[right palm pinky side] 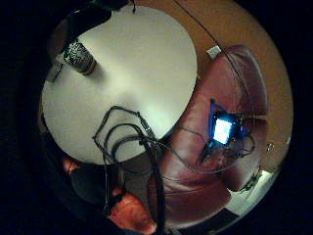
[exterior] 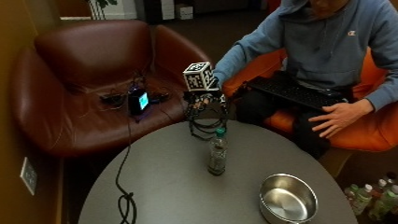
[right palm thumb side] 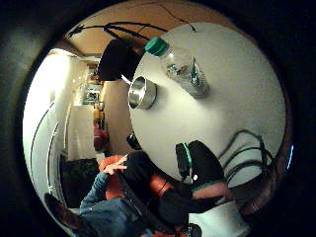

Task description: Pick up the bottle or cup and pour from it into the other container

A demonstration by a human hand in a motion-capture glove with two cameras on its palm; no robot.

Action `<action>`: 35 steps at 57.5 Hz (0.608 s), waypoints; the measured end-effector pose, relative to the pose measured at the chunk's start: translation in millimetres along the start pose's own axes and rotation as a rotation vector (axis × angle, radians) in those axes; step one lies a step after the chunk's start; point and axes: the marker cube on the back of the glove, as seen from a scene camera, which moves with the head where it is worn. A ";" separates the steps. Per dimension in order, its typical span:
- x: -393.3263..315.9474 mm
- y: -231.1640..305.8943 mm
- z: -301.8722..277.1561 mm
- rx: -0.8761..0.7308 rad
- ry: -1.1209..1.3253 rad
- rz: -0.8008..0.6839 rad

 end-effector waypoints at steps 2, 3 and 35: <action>1.4 -2.4 6.5 0.008 -0.014 -0.004; 1.6 -3.9 9.7 0.012 -0.025 -0.005; -10.3 -66.2 70.4 0.046 -0.462 0.032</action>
